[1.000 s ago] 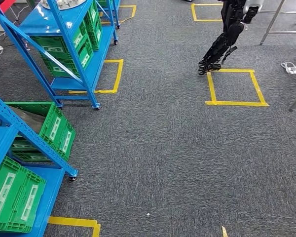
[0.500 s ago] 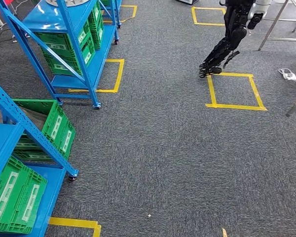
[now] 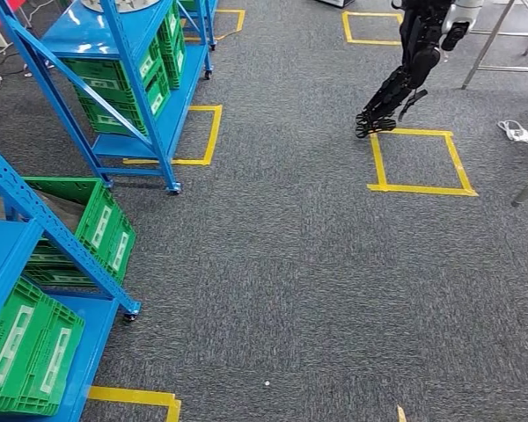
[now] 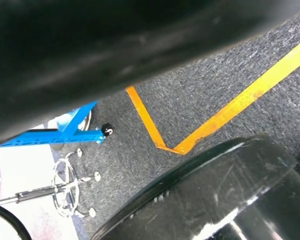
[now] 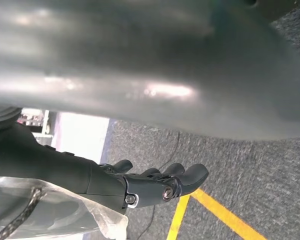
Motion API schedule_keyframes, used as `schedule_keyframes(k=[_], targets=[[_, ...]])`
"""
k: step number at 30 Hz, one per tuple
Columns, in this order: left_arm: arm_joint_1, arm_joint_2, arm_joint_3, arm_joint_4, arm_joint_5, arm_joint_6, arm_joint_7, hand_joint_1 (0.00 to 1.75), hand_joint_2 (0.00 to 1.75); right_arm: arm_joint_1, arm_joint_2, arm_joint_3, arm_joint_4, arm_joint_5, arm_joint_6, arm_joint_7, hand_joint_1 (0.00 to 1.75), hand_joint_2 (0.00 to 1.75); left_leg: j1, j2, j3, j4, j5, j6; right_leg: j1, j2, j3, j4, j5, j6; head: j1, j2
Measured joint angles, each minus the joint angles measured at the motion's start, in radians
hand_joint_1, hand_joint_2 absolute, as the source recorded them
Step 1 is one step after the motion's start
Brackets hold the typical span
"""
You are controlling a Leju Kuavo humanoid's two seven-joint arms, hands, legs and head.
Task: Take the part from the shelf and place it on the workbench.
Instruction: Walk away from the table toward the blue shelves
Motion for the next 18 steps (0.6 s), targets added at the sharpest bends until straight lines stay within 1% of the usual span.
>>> schedule_keyframes(k=[1, 2, 3, 4, 5, 6, 7, 8, 9, 10, 11, 12, 13, 14, 15, 16, 17, 18], targets=[[0.000, 0.000, 0.000, 0.000, -0.001, 0.000, 0.000, 0.00, 0.00, 0.000, 0.000, 0.000, 0.000, 0.004, -0.002, 0.000, 0.00, 0.00, 0.001, -0.001, 0.012, -0.020, 0.009, 0.009, 0.000, 0.000, -0.001, 0.004, -0.006, 0.003, 0.001, 0.000], [0.000, 0.000, 0.000, 0.000, -0.003, 0.000, 0.000, 0.00, 0.00, -0.001, 0.000, 0.000, 0.000, 0.008, -0.003, 0.000, 0.00, 0.00, 0.003, -0.001, 0.023, -0.041, 0.019, 0.015, 0.002, 0.000, -0.013, 0.030, -0.024, 0.001, 0.003, 0.000], [0.000, -0.001, 0.000, 0.000, -0.004, 0.000, 0.000, 0.00, 0.00, -0.001, 0.000, 0.000, 0.000, 0.012, -0.004, 0.000, 0.00, 0.00, 0.006, -0.003, 0.030, -0.055, 0.026, 0.018, 0.003, 0.001, -0.037, 0.079, -0.052, -0.001, 0.005, 0.000], [0.000, 0.000, 0.001, 0.000, -0.005, 0.000, 0.000, 0.00, 0.00, -0.001, 0.000, 0.000, 0.000, 0.015, -0.004, 0.000, 0.00, 0.00, 0.005, -0.006, 0.032, -0.059, 0.028, 0.019, 0.003, 0.002, -0.070, 0.144, -0.083, -0.002, 0.006, 0.000], [0.000, 0.000, 0.002, 0.000, -0.006, 0.000, 0.000, 0.00, 0.00, -0.001, 0.000, 0.000, 0.000, 0.018, -0.005, 0.000, 0.00, 0.00, 0.005, -0.010, 0.032, -0.058, 0.028, 0.019, 0.002, 0.002, -0.103, 0.208, -0.107, -0.001, 0.007, 0.000], [0.000, 0.000, 0.003, 0.000, -0.007, 0.000, 0.000, 0.00, 0.00, 0.000, 0.000, 0.000, 0.000, 0.021, -0.005, 0.000, 0.00, 0.00, 0.004, -0.015, 0.032, -0.057, 0.027, 0.017, 0.001, 0.002, -0.125, 0.249, -0.116, 0.000, 0.007, 0.000], [0.001, 0.000, 0.004, 0.000, -0.008, 0.000, 0.000, 0.00, 0.00, 0.001, 0.000, 0.000, 0.000, 0.022, -0.006, 0.000, 0.00, 0.00, 0.005, -0.023, 0.032, -0.053, 0.025, 0.013, -0.002, 0.002, -0.131, 0.255, -0.105, 0.002, 0.007, 0.000], [0.001, 0.000, 0.005, 0.000, -0.008, 0.000, 0.000, 0.00, 0.00, 0.002, 0.000, 0.000, 0.000, 0.023, -0.006, 0.001, 0.00, 0.00, 0.007, -0.033, 0.031, -0.048, 0.021, 0.007, -0.005, 0.004, -0.116, 0.221, -0.076, 0.005, 0.007, 0.000], [0.001, 0.000, 0.006, 0.000, -0.008, 0.000, 0.000, 0.00, 0.00, 0.003, 0.000, 0.000, 0.000, 0.024, -0.007, 0.000, 0.00, 0.00, 0.010, -0.044, 0.029, -0.037, 0.016, -0.001, -0.011, 0.013, -0.085, 0.156, -0.042, 0.010, 0.007, 0.000], [0.001, 0.001, 0.006, 0.000, -0.009, 0.000, 0.000, 0.00, 0.00, 0.003, 0.001, 0.000, 0.000, 0.024, -0.007, 0.000, 0.00, 0.00, 0.011, -0.055, 0.025, -0.025, 0.009, -0.012, -0.014, 0.032, -0.055, 0.100, -0.022, 0.015, 0.008, 0.000], [0.000, 0.002, 0.007, 0.000, -0.009, 0.000, 0.000, 0.00, 0.00, 0.003, 0.002, 0.000, -0.001, 0.024, -0.008, 0.000, 0.00, 0.00, 0.011, -0.065, 0.019, -0.010, 0.001, -0.021, -0.017, 0.047, -0.032, 0.058, -0.011, 0.012, 0.010, 0.000], [0.000, 0.002, 0.008, 0.000, -0.010, 0.000, 0.000, 0.00, 0.00, 0.002, 0.003, 0.000, -0.002, 0.025, -0.008, -0.001, 0.00, 0.00, 0.011, -0.073, 0.013, 0.001, -0.004, -0.028, -0.017, 0.059, -0.020, 0.040, -0.012, 0.006, 0.011, 0.000], [0.000, 0.003, 0.010, 0.000, -0.010, 0.001, 0.000, 0.00, 0.00, 0.002, 0.004, 0.000, -0.003, 0.025, -0.010, -0.001, 0.00, 0.00, 0.010, -0.081, 0.007, 0.007, -0.006, -0.033, -0.014, 0.063, -0.019, 0.046, -0.019, -0.004, 0.011, 0.000], [0.001, 0.003, 0.011, 0.000, -0.011, 0.001, 0.000, 0.00, 0.00, 0.002, 0.004, 0.000, -0.004, 0.026, -0.012, -0.001, 0.00, 0.00, 0.011, -0.088, 0.004, 0.011, -0.006, -0.036, -0.013, 0.053, -0.018, 0.048, -0.018, -0.016, 0.010, 0.000], [0.002, 0.003, 0.013, 0.000, -0.011, 0.001, 0.000, 0.00, 0.00, 0.003, 0.004, 0.000, -0.004, 0.026, -0.014, -0.001, 0.00, 0.00, 0.013, -0.091, 0.002, 0.013, -0.007, -0.039, -0.011, 0.044, -0.017, 0.050, -0.018, -0.023, 0.008, 0.000], [0.004, 0.003, 0.014, 0.000, -0.011, 0.001, 0.000, 0.00, 0.00, 0.003, 0.004, 0.000, -0.004, 0.027, -0.016, -0.001, 0.00, 0.00, 0.015, -0.082, -0.004, 0.024, -0.015, -0.042, -0.010, 0.034, -0.017, 0.051, -0.017, -0.031, 0.006, 0.000], [0.005, 0.003, 0.015, 0.000, -0.011, 0.001, 0.000, 0.00, 0.00, 0.004, 0.003, 0.000, -0.004, 0.027, -0.017, -0.001, 0.00, 0.00, 0.015, -0.066, -0.017, 0.053, -0.034, -0.045, -0.008, 0.023, -0.017, 0.050, -0.016, -0.037, 0.004, 0.000], [0.004, 0.004, 0.015, 0.000, -0.011, 0.001, -0.001, 0.00, 0.00, 0.005, 0.003, 0.000, -0.004, 0.029, -0.017, -0.002, 0.00, 0.00, 0.015, -0.044, -0.040, 0.104, -0.063, -0.046, -0.006, 0.011, -0.018, 0.050, -0.017, -0.042, 0.002, 0.000]])
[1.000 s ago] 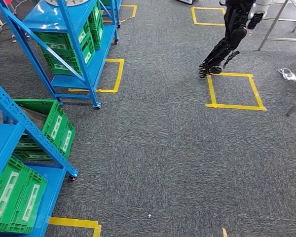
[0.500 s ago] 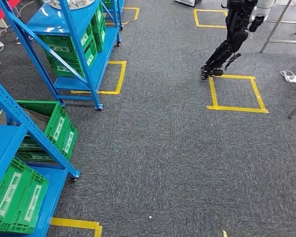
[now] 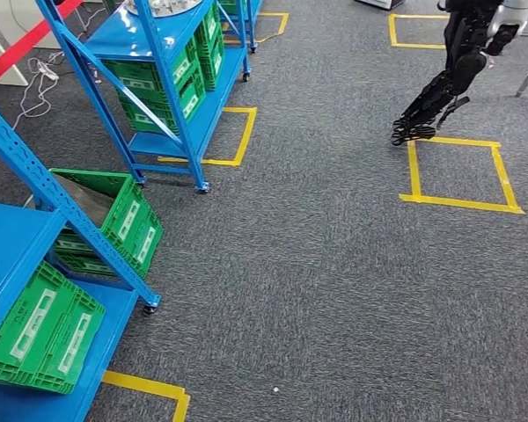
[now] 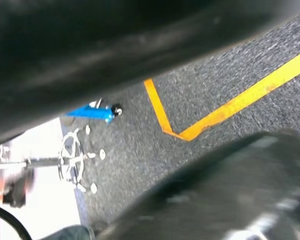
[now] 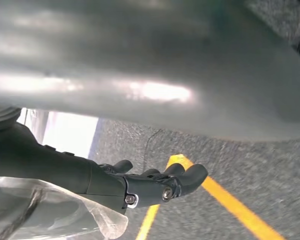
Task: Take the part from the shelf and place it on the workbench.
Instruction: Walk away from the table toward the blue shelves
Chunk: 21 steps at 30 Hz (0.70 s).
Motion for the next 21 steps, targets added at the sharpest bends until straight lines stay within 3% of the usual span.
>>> schedule_keyframes(k=[2, 3, 4, 5, 6, 8, 10, 12, 13, 14, 16, 18, 19, 20, 21], targets=[[-0.002, 0.000, 0.000, 0.000, 0.000, 0.000, -0.001, 0.00, 0.00, 0.003, 0.000, 0.000, 0.000, 0.003, 0.000, 0.000, 0.00, 0.00, -0.001, 0.032, -0.067, 0.141, -0.066, 0.000, 0.008, -0.027, -0.001, 0.000, -0.003, -0.007, -0.003, 0.000], [-0.002, 0.000, 0.000, 0.000, 0.000, 0.000, -0.001, 0.00, 0.00, 0.004, 0.000, 0.000, 0.000, 0.004, 0.000, -0.001, 0.00, 0.00, -0.001, 0.037, -0.092, 0.194, -0.082, 0.002, 0.011, -0.041, -0.001, 0.000, -0.005, -0.010, -0.003, 0.000], [0.000, 0.000, 0.001, 0.000, 0.000, 0.000, -0.002, 0.00, 0.00, 0.005, 0.000, 0.000, 0.000, 0.005, 0.000, -0.001, 0.00, 0.00, -0.002, 0.039, -0.101, 0.212, -0.079, 0.005, 0.014, -0.054, 0.000, 0.000, -0.007, -0.013, -0.003, 0.000], [0.001, 0.000, 0.001, 0.000, 0.000, 0.000, -0.002, 0.00, 0.00, 0.005, 0.000, 0.000, 0.000, 0.006, 0.000, -0.001, 0.00, 0.00, -0.005, 0.042, -0.089, 0.188, -0.055, 0.011, 0.017, -0.066, 0.003, 0.000, -0.009, -0.014, -0.002, 0.000], [0.002, 0.000, 0.001, 0.000, 0.000, 0.000, -0.002, 0.00, 0.00, 0.004, 0.000, 0.000, 0.000, 0.007, 0.000, -0.001, 0.00, 0.00, -0.008, 0.050, -0.061, 0.130, -0.018, 0.018, 0.019, -0.077, 0.006, 0.000, -0.012, -0.015, -0.002, 0.000], [0.000, 0.000, 0.002, 0.000, 0.000, 0.000, -0.003, 0.00, 0.00, 0.003, 0.000, 0.000, 0.000, 0.009, 0.000, -0.002, 0.00, 0.00, -0.023, 0.096, 0.003, -0.003, 0.039, 0.034, 0.022, -0.097, 0.012, 0.000, -0.018, -0.013, -0.003, 0.000], [-0.004, 0.000, 0.004, 0.000, -0.001, 0.001, -0.003, 0.00, 0.00, 0.002, 0.000, 0.000, 0.000, 0.010, 0.002, -0.004, 0.00, 0.00, -0.036, 0.129, 0.028, -0.064, 0.048, 0.043, 0.026, -0.119, 0.016, -0.001, -0.023, -0.005, -0.004, 0.000], [-0.003, 0.001, 0.006, 0.000, -0.001, 0.002, -0.004, 0.00, 0.00, -0.001, 0.000, 0.000, 0.000, 0.011, 0.003, -0.005, 0.00, 0.00, -0.038, 0.111, 0.028, -0.076, 0.050, 0.048, 0.026, -0.138, 0.021, -0.004, -0.026, 0.005, -0.006, 0.000], [-0.001, 0.001, 0.008, 0.000, -0.001, 0.003, -0.004, 0.00, 0.00, -0.004, 0.000, 0.000, 0.000, 0.012, 0.003, -0.006, 0.00, 0.00, -0.035, 0.099, 0.030, -0.083, 0.054, 0.051, 0.024, -0.126, 0.021, -0.001, -0.032, 0.009, -0.005, 0.000], [0.000, 0.001, 0.009, 0.000, -0.002, 0.004, -0.005, 0.00, 0.00, -0.005, 0.000, 0.000, 0.000, 0.013, 0.002, -0.007, 0.00, 0.00, -0.032, 0.087, 0.033, -0.090, 0.058, 0.055, 0.022, -0.099, 0.013, 0.019, -0.046, 0.013, -0.004, 0.000], [-0.002, -0.001, 0.010, 0.000, -0.003, 0.005, -0.006, 0.00, 0.00, -0.005, 0.000, 0.000, 0.000, 0.015, 0.001, -0.009, 0.00, 0.00, -0.027, 0.062, 0.037, -0.097, 0.063, 0.060, 0.018, -0.034, -0.036, 0.120, -0.096, 0.019, -0.001, 0.000], [-0.004, -0.003, 0.010, 0.000, -0.004, 0.005, -0.006, 0.00, 0.00, -0.001, -0.001, 0.000, 0.000, 0.017, 0.000, -0.009, 0.00, 0.00, -0.027, 0.032, 0.037, -0.097, 0.063, 0.062, 0.019, -0.012, -0.107, 0.249, -0.138, 0.024, 0.000, 0.000], [-0.004, -0.004, 0.010, 0.000, -0.004, 0.005, -0.007, 0.00, 0.00, 0.002, -0.001, 0.000, 0.000, 0.019, 0.000, -0.008, 0.00, 0.00, -0.027, 0.016, 0.038, -0.096, 0.063, 0.062, 0.019, -0.010, -0.128, 0.276, -0.134, 0.025, -0.001, 0.000], [-0.003, -0.003, 0.010, 0.000, -0.004, 0.005, -0.007, 0.00, 0.00, 0.003, -0.001, 0.000, 0.000, 0.020, 0.000, -0.008, 0.00, 0.00, -0.027, 0.000, 0.040, -0.095, 0.062, 0.062, 0.019, -0.009, -0.130, 0.262, -0.107, 0.026, -0.001, 0.000], [-0.003, -0.004, 0.011, 0.000, -0.004, 0.005, -0.007, 0.00, 0.00, 0.004, -0.001, 0.000, 0.000, 0.021, 0.000, -0.008, 0.00, 0.00, -0.026, -0.016, 0.042, -0.094, 0.061, 0.060, 0.017, -0.003, -0.113, 0.209, -0.065, 0.026, -0.001, 0.000]])
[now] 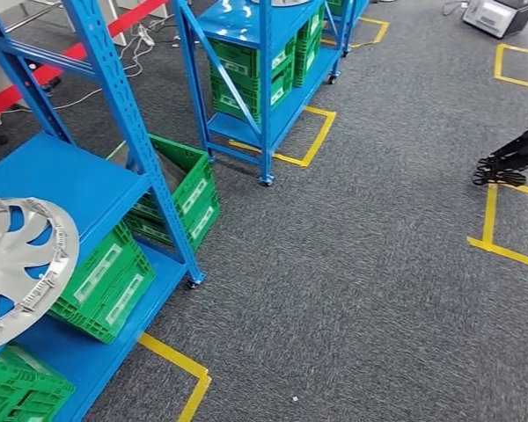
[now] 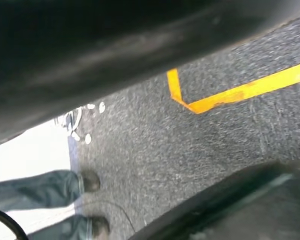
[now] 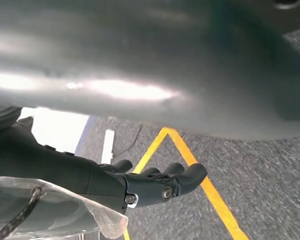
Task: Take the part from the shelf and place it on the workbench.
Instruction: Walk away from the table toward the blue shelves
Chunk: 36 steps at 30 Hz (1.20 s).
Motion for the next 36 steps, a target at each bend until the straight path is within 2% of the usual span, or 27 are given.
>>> schedule_keyframes(k=[2, 4, 6, 7, 9, 10, 11, 12, 13, 14, 15, 17, 19, 20, 22, 23, 24, 26, 27, 28, 29, 30, 31, 32, 33, 35, 36], targets=[[-0.001, 0.000, 0.001, 0.000, 0.000, 0.000, -0.001, 0.00, 0.00, 0.001, 0.000, 0.000, 0.000, 0.002, 0.000, 0.000, 0.00, 0.00, 0.001, -0.029, -0.001, 0.008, -0.005, -0.007, -0.006, 0.048, 0.053, -0.135, 0.066, -0.001, 0.000, 0.000], [-0.002, -0.001, 0.002, 0.000, 0.000, 0.000, -0.001, 0.00, 0.00, 0.000, -0.001, 0.000, 0.000, 0.003, -0.001, -0.001, 0.00, 0.00, 0.003, -0.052, -0.011, 0.014, -0.007, -0.018, -0.009, 0.087, 0.084, -0.198, 0.076, -0.007, 0.000, 0.000], [-0.001, -0.001, 0.004, 0.000, 0.000, 0.001, -0.001, 0.00, 0.00, 0.000, -0.001, 0.000, 0.000, 0.003, -0.001, -0.001, 0.00, 0.00, 0.006, -0.075, -0.020, 0.015, -0.003, -0.029, -0.008, 0.074, 0.091, -0.205, 0.075, -0.017, -0.001, 0.000], [0.002, 0.000, 0.004, 0.000, 0.000, 0.001, -0.001, 0.00, 0.00, 0.000, -0.001, 0.000, 0.000, 0.003, -0.001, 0.000, 0.00, 0.00, 0.006, -0.068, -0.023, 0.018, -0.006, -0.034, -0.009, 0.061, 0.093, -0.209, 0.076, -0.022, -0.001, 0.000], [0.002, 0.000, 0.005, 0.000, 0.000, 0.001, -0.001, 0.00, 0.00, 0.001, -0.001, 0.000, 0.000, 0.004, -0.003, -0.001, 0.00, 0.00, 0.003, -0.019, -0.046, 0.067, -0.036, -0.044, -0.012, 0.031, 0.100, -0.217, 0.078, -0.033, -0.007, 0.000], [0.001, 0.000, 0.005, 0.000, 0.000, 0.002, -0.001, 0.00, 0.00, 0.002, -0.002, 0.000, 0.000, 0.004, -0.003, -0.001, 0.00, 0.00, 0.004, 0.015, -0.073, 0.122, -0.066, -0.049, -0.011, 0.015, 0.102, -0.218, 0.076, -0.037, -0.010, 0.000], [-0.001, 0.001, 0.005, 0.000, 0.000, 0.002, -0.002, 0.00, 0.00, 0.003, -0.002, 0.000, 0.000, 0.004, -0.003, -0.001, 0.00, 0.00, 0.006, 0.035, -0.107, 0.191, -0.097, -0.053, -0.009, -0.002, 0.104, -0.219, 0.074, -0.040, -0.013, 0.000], [-0.002, 0.001, 0.005, 0.000, 0.000, 0.001, -0.002, 0.00, 0.00, 0.004, -0.002, 0.000, 0.000, 0.005, -0.002, -0.001, 0.00, 0.00, 0.010, 0.046, -0.140, 0.255, -0.120, -0.057, -0.009, -0.020, 0.106, -0.219, 0.071, -0.042, -0.013, 0.000], [-0.002, 0.001, 0.005, 0.000, 0.000, 0.001, -0.002, 0.00, 0.00, 0.004, -0.002, 0.000, 0.000, 0.005, -0.002, -0.001, 0.00, 0.00, 0.013, 0.052, -0.160, 0.293, -0.126, -0.060, -0.009, -0.037, 0.108, -0.219, 0.068, -0.043, -0.013, 0.000], [0.000, 0.001, 0.005, 0.000, 0.000, 0.000, -0.002, 0.00, 0.00, 0.003, -0.002, 0.000, 0.000, 0.006, -0.001, 0.000, 0.00, 0.00, 0.017, 0.056, -0.162, 0.293, -0.112, -0.063, -0.009, -0.051, 0.111, -0.219, 0.065, -0.042, -0.013, 0.000], [0.002, 0.001, 0.005, 0.000, 0.000, 0.000, -0.002, 0.00, 0.00, 0.003, -0.002, 0.000, 0.000, 0.007, -0.001, 0.000, 0.00, 0.00, 0.019, 0.062, -0.143, 0.254, -0.080, -0.063, -0.009, -0.064, 0.115, -0.219, 0.061, -0.041, -0.013, 0.000], [0.003, 0.002, 0.005, 0.000, 0.000, -0.001, -0.002, 0.00, 0.00, 0.002, -0.002, 0.000, 0.000, 0.010, 0.000, 0.000, 0.00, 0.00, 0.016, 0.104, -0.076, 0.116, -0.013, -0.060, -0.008, -0.088, 0.126, -0.218, 0.052, -0.033, -0.014, 0.000], [-0.001, 0.002, 0.006, 0.000, 0.000, -0.001, -0.002, 0.00, 0.00, 0.001, -0.002, 0.000, 0.000, 0.011, 0.000, 0.000, 0.00, 0.00, 0.008, 0.139, -0.036, 0.033, 0.010, -0.050, -0.003, -0.110, 0.134, -0.218, 0.043, -0.019, -0.012, 0.000], [-0.001, 0.002, 0.006, 0.000, 0.000, -0.001, -0.002, 0.00, 0.00, 0.000, -0.002, 0.000, 0.000, 0.012, 0.000, 0.000, 0.00, 0.00, 0.004, 0.141, -0.034, 0.025, 0.005, -0.045, 0.000, -0.121, 0.139, -0.220, 0.040, -0.014, -0.012, 0.000], [0.001, 0.002, 0.007, 0.000, 0.000, -0.001, -0.003, 0.00, 0.00, -0.005, -0.002, 0.000, 0.000, 0.012, 0.000, 0.000, 0.00, 0.00, 0.006, 0.116, -0.031, 0.018, 0.007, -0.032, -0.002, -0.135, 0.150, -0.225, 0.033, -0.003, -0.012, 0.000], [0.002, 0.003, 0.007, 0.000, 0.000, -0.001, -0.003, 0.00, 0.00, -0.008, -0.002, 0.000, 0.000, 0.012, 0.000, 0.000, 0.00, 0.00, 0.008, 0.104, -0.027, 0.013, 0.008, -0.026, -0.004, -0.120, 0.150, -0.215, 0.024, 0.001, -0.011, 0.000], [0.002, 0.003, 0.008, 0.000, 0.000, -0.001, -0.003, 0.00, 0.00, -0.010, -0.002, 0.000, 0.000, 0.013, 0.000, -0.001, 0.00, 0.00, 0.010, 0.092, -0.024, 0.008, 0.011, -0.019, -0.005, -0.094, 0.136, -0.184, 0.004, 0.005, -0.008, 0.000], [-0.001, 0.002, 0.011, 0.000, -0.001, 0.000, -0.003, 0.00, 0.00, -0.009, -0.002, 0.000, 0.000, 0.015, 0.001, -0.001, 0.00, 0.00, 0.012, 0.068, -0.021, 0.005, 0.012, -0.010, -0.006, -0.031, 0.071, -0.061, -0.053, 0.006, -0.002, 0.000], [-0.002, 0.002, 0.012, 0.000, -0.001, 0.000, -0.003, 0.00, 0.00, -0.008, -0.002, 0.000, 0.000, 0.016, 0.001, -0.001, 0.00, 0.00, 0.011, 0.054, -0.021, 0.005, 0.011, -0.008, -0.006, -0.016, 0.030, 0.010, -0.076, 0.006, -0.001, 0.000], [-0.002, 0.002, 0.013, 0.000, -0.002, 0.000, -0.003, 0.00, 0.00, -0.006, -0.002, 0.000, 0.000, 0.017, 0.002, -0.001, 0.00, 0.00, 0.010, 0.039, -0.020, 0.006, 0.010, -0.006, -0.005, -0.010, -0.002, 0.057, -0.082, 0.006, -0.001, 0.000], [-0.002, 0.002, 0.013, 0.000, -0.002, 0.000, -0.003, 0.00, 0.00, -0.004, -0.002, 0.000, 0.000, 0.018, 0.002, 0.000, 0.00, 0.00, 0.008, 0.023, -0.018, 0.006, 0.009, -0.005, -0.005, -0.007, -0.019, 0.068, -0.066, 0.005, -0.001, 0.000], [-0.001, 0.002, 0.014, 0.000, -0.002, -0.001, -0.003, 0.00, 0.00, -0.003, -0.002, 0.000, 0.000, 0.019, 0.003, 0.000, 0.00, 0.00, 0.008, 0.007, -0.015, 0.007, 0.008, -0.006, -0.005, -0.004, -0.016, 0.038, -0.031, 0.002, -0.001, 0.000], [-0.001, 0.002, 0.014, 0.000, -0.003, -0.001, -0.003, 0.00, 0.00, -0.002, -0.002, 0.000, 0.000, 0.021, 0.003, 0.000, 0.00, 0.00, 0.007, -0.009, -0.012, 0.008, 0.006, -0.008, -0.005, 0.006, 0.004, -0.026, 0.017, -0.001, -0.001, 0.000], [-0.001, 0.001, 0.014, 0.000, -0.003, -0.002, -0.003, 0.00, 0.00, -0.001, -0.002, 0.000, 0.000, 0.023, 0.003, 0.000, 0.00, 0.00, 0.007, -0.023, -0.010, 0.009, 0.003, -0.011, -0.006, 0.028, 0.030, -0.095, 0.053, -0.005, -0.001, 0.000], [-0.002, 0.001, 0.014, 0.000, -0.003, -0.002, -0.002, 0.00, 0.00, -0.001, -0.002, 0.000, 0.000, 0.026, 0.003, 0.000, 0.00, 0.00, 0.007, -0.037, -0.010, 0.013, 0.000, -0.015, -0.007, 0.049, 0.054, -0.154, 0.076, -0.008, -0.001, 0.000], [-0.002, 0.001, 0.014, 0.000, -0.006, -0.003, -0.002, 0.00, 0.00, -0.002, -0.003, 0.000, 0.000, 0.029, 0.004, 0.002, 0.00, 0.00, 0.010, -0.058, -0.015, 0.015, -0.001, -0.026, -0.007, 0.071, 0.079, -0.202, 0.081, -0.015, -0.002, 0.000], [-0.001, 0.001, 0.015, 0.000, -0.008, -0.004, -0.001, 0.00, 0.00, -0.003, -0.003, 0.000, 0.000, 0.030, 0.004, 0.002, 0.00, 0.00, 0.012, -0.069, -0.018, 0.015, 0.000, -0.032, -0.006, 0.064, 0.084, -0.207, 0.081, -0.018, -0.001, 0.000]])
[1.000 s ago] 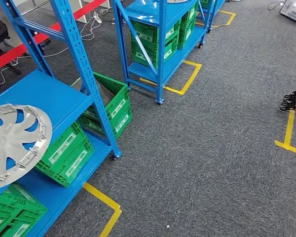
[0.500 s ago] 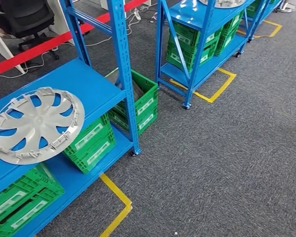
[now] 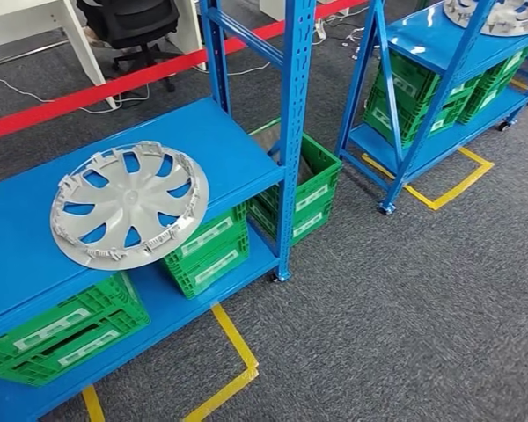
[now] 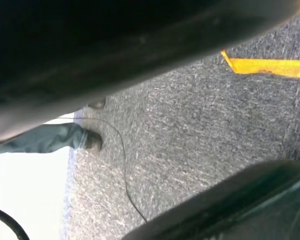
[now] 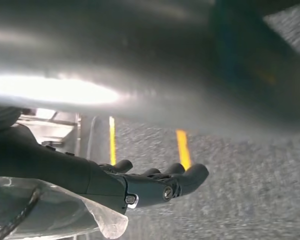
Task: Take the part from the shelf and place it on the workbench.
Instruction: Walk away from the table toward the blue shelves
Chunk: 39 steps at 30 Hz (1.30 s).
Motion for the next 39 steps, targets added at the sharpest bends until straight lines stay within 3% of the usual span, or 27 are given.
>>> schedule_keyframes(k=[1, 3, 5, 7, 8, 9, 10, 12, 14, 16, 17, 18, 20, 21, 22, 23, 24, 25, 27, 29, 31, 32, 33, 34, 36, 38, 39], targets=[[0.002, 0.001, 0.000, 0.000, -0.001, 0.000, 0.001, 0.00, 0.00, -0.001, 0.000, 0.000, 0.000, 0.000, 0.000, 0.001, 0.00, 0.00, 0.001, -0.001, -0.001, -0.001, 0.000, -0.005, 0.000, -0.011, 0.003, -0.002, 0.002, -0.005, 0.000, 0.000], [0.004, 0.002, 0.001, 0.000, -0.002, 0.000, 0.002, 0.00, 0.00, -0.001, 0.000, 0.000, 0.000, 0.001, 0.000, 0.001, 0.00, 0.00, -0.002, 0.043, -0.015, 0.029, -0.021, -0.017, -0.004, -0.035, 0.009, -0.010, 0.003, -0.016, -0.005, 0.000], [0.001, 0.002, 0.001, 0.000, -0.003, 0.000, 0.003, 0.00, 0.00, 0.002, 0.000, 0.000, 0.000, 0.001, 0.000, 0.001, 0.00, 0.00, -0.001, 0.105, -0.066, 0.137, -0.079, -0.030, -0.004, -0.065, 0.016, -0.014, 0.000, -0.025, -0.011, 0.000], [-0.001, 0.002, 0.001, 0.000, -0.003, 0.000, 0.003, 0.00, 0.00, 0.005, 0.000, 0.000, 0.000, 0.002, 0.001, 0.001, 0.00, 0.00, 0.005, 0.122, -0.128, 0.260, -0.125, -0.039, -0.002, -0.098, 0.020, -0.014, -0.006, -0.028, -0.012, 0.000], [0.000, 0.002, 0.001, 0.000, -0.003, 0.001, 0.003, 0.00, 0.00, 0.005, 0.000, 0.000, 0.000, 0.002, 0.001, 0.002, 0.00, 0.00, 0.008, 0.124, -0.139, 0.279, -0.120, -0.042, -0.002, -0.113, 0.023, -0.014, -0.009, -0.027, -0.012, 0.000], [0.002, 0.002, 0.001, 0.000, -0.004, 0.001, 0.003, 0.00, 0.00, 0.005, 0.000, 0.000, 0.000, 0.003, 0.001, 0.002, 0.00, 0.00, 0.010, 0.128, -0.130, 0.259, -0.096, -0.043, -0.002, -0.127, 0.027, -0.014, -0.012, -0.026, -0.012, 0.000], [0.004, 0.002, 0.001, 0.000, -0.004, 0.002, 0.003, 0.00, 0.00, 0.004, 0.000, 0.000, 0.000, 0.004, 0.001, 0.002, 0.00, 0.00, 0.011, 0.137, -0.103, 0.203, -0.059, -0.042, -0.003, -0.139, 0.033, -0.014, -0.016, -0.025, -0.012, 0.000], [0.003, 0.003, 0.001, 0.000, -0.005, 0.003, 0.003, 0.00, 0.00, 0.004, 0.000, 0.000, 0.000, 0.005, 0.001, 0.002, 0.00, 0.00, 0.005, 0.185, -0.038, 0.067, 0.001, -0.034, 0.001, -0.162, 0.043, -0.014, -0.026, -0.017, -0.013, 0.000], [0.000, 0.003, 0.001, 0.000, -0.005, 0.003, 0.003, 0.00, 0.00, 0.003, 0.000, 0.000, 0.000, 0.008, 0.001, 0.002, 0.00, 0.00, -0.004, 0.215, -0.010, 0.006, 0.012, -0.019, 0.006, -0.183, 0.049, -0.016, -0.034, -0.004, -0.012, 0.000], [0.001, 0.003, 0.001, 0.000, -0.004, 0.003, 0.003, 0.00, 0.00, 0.000, 0.000, 0.000, 0.000, 0.011, 0.001, 0.003, 0.00, 0.00, -0.006, 0.195, -0.008, 0.000, 0.010, -0.004, 0.008, -0.206, 0.063, -0.023, -0.039, 0.007, -0.012, 0.000], [0.003, 0.003, 0.002, 0.000, -0.004, 0.002, 0.003, 0.00, 0.00, -0.003, 0.000, 0.000, 0.000, 0.012, 0.001, 0.003, 0.00, 0.00, -0.004, 0.183, -0.005, -0.006, 0.012, 0.002, 0.006, -0.198, 0.068, -0.022, -0.044, 0.012, -0.011, 0.000], [0.004, 0.003, 0.003, 0.000, -0.003, 0.001, 0.004, 0.00, 0.00, -0.005, 0.000, 0.000, 0.000, 0.013, 0.000, 0.003, 0.00, 0.00, -0.001, 0.171, -0.002, -0.011, 0.015, 0.009, 0.004, -0.174, 0.064, -0.006, -0.058, 0.017, -0.008, 0.000], [0.002, 0.001, 0.006, 0.000, -0.002, 0.000, 0.004, 0.00, 0.00, -0.006, 0.000, 0.000, 0.000, 0.015, -0.001, 0.002, 0.00, 0.00, 0.003, 0.146, 0.002, -0.017, 0.019, 0.019, 0.001, -0.105, 0.015, 0.095, -0.111, 0.021, -0.002, 0.000], [0.000, 0.000, 0.007, 0.000, -0.002, 0.000, 0.004, 0.00, 0.00, -0.004, 0.000, 0.000, 0.000, 0.016, -0.001, 0.002, 0.00, 0.00, 0.003, 0.131, 0.002, -0.017, 0.018, 0.022, 0.001, -0.083, -0.025, 0.169, -0.140, 0.022, 0.000, 0.000], [0.000, -0.001, 0.007, 0.000, -0.002, -0.001, 0.004, 0.00, 0.00, -0.002, 0.000, 0.000, 0.000, 0.016, -0.001, 0.002, 0.00, 0.00, 0.003, 0.115, 0.002, -0.017, 0.018, 0.024, 0.001, -0.075, -0.062, 0.232, -0.159, 0.022, 0.000, 0.000], [0.000, -0.001, 0.008, 0.000, -0.003, -0.001, 0.004, 0.00, 0.00, 0.001, 0.000, 0.000, -0.001, 0.017, -0.001, 0.002, 0.00, 0.00, 0.002, 0.099, 0.003, -0.017, 0.017, 0.024, 0.001, -0.072, -0.088, 0.266, -0.157, 0.021, 0.000, 0.000], [0.001, -0.001, 0.008, 0.000, -0.003, -0.001, 0.004, 0.00, 0.00, 0.002, 0.000, 0.000, -0.001, 0.018, -0.001, 0.002, 0.00, 0.00, 0.002, 0.083, 0.005, -0.016, 0.016, 0.024, 0.001, -0.071, -0.095, 0.258, -0.133, 0.020, 0.000, 0.000], [0.001, -0.001, 0.008, 0.000, -0.003, -0.001, 0.005, 0.00, 0.00, 0.004, 0.000, 0.000, -0.001, 0.018, -0.001, 0.002, 0.00, 0.00, 0.002, 0.066, 0.008, -0.015, 0.014, 0.022, 0.000, -0.066, -0.082, 0.209, -0.091, 0.019, 0.000, 0.000], [0.001, -0.002, 0.009, 0.000, -0.003, 0.000, 0.006, 0.00, 0.00, 0.005, 0.000, 0.000, 0.000, 0.019, -0.001, 0.002, 0.00, 0.00, 0.002, 0.037, 0.010, -0.010, 0.009, 0.015, -0.003, -0.026, -0.032, 0.070, -0.015, 0.014, 0.000, 0.000], [0.000, -0.003, 0.009, 0.000, -0.004, 0.000, 0.006, 0.00, 0.00, 0.004, 0.000, 0.000, 0.000, 0.022, -0.001, 0.002, 0.00, 0.00, 0.003, 0.014, 0.006, -0.006, 0.006, 0.005, -0.005, 0.008, 0.002, -0.001, 0.004, 0.009, -0.001, 0.000], [0.003, -0.003, 0.009, 0.000, -0.004, 0.000, 0.006, 0.00, 0.00, 0.003, 0.000, 0.000, 0.000, 0.024, -0.001, 0.003, 0.00, 0.00, 0.006, -0.006, 0.000, -0.006, 0.008, -0.007, -0.003, -0.001, 0.011, -0.005, 0.000, 0.001, -0.001, 0.000], [0.005, -0.002, 0.009, 0.000, -0.005, 0.000, 0.007, 0.00, 0.00, 0.002, 0.000, 0.000, 0.000, 0.024, -0.001, 0.003, 0.00, 0.00, 0.006, -0.003, -0.002, -0.003, 0.006, -0.013, -0.004, -0.013, 0.013, -0.008, 0.002, -0.005, -0.002, 0.000], [0.006, -0.002, 0.009, 0.000, -0.005, 0.000, 0.007, 0.00, 0.00, 0.002, 0.000, 0.000, 0.000, 0.025, -0.001, 0.003, 0.00, 0.00, 0.005, 0.017, -0.008, 0.011, -0.003, -0.019, -0.005, -0.025, 0.016, -0.011, 0.002, -0.011, -0.004, 0.000], [0.006, -0.002, 0.010, 0.000, -0.005, 0.000, 0.008, 0.00, 0.00, 0.003, 0.000, 0.000, 0.000, 0.025, -0.001, 0.003, 0.00, 0.00, 0.004, 0.046, -0.023, 0.043, -0.023, -0.024, -0.006, -0.040, 0.019, -0.015, 0.002, -0.017, -0.007, 0.000], [0.002, -0.002, 0.011, 0.000, -0.005, 0.000, 0.009, 0.00, 0.00, 0.006, -0.001, 0.000, 0.000, 0.026, -0.001, 0.003, 0.00, 0.00, 0.004, 0.107, -0.081, 0.163, -0.083, -0.034, -0.004, -0.072, 0.023, -0.017, -0.001, -0.025, -0.013, 0.000], [0.001, -0.002, 0.013, 0.000, -0.005, 0.000, 0.009, 0.00, 0.00, 0.008, -0.001, 0.000, 0.000, 0.027, -0.001, 0.004, 0.00, 0.00, 0.008, 0.123, -0.135, 0.268, -0.116, -0.039, -0.002, -0.104, 0.027, -0.017, -0.007, -0.028, -0.013, 0.000], [0.003, -0.002, 0.014, 0.000, -0.005, 0.000, 0.009, 0.00, 0.00, 0.007, -0.001, 0.000, 0.000, 0.028, -0.001, 0.004, 0.00, 0.00, 0.010, 0.125, -0.139, 0.275, -0.106, -0.040, -0.002, -0.119, 0.030, -0.017, -0.010, -0.027, -0.013, 0.000]])
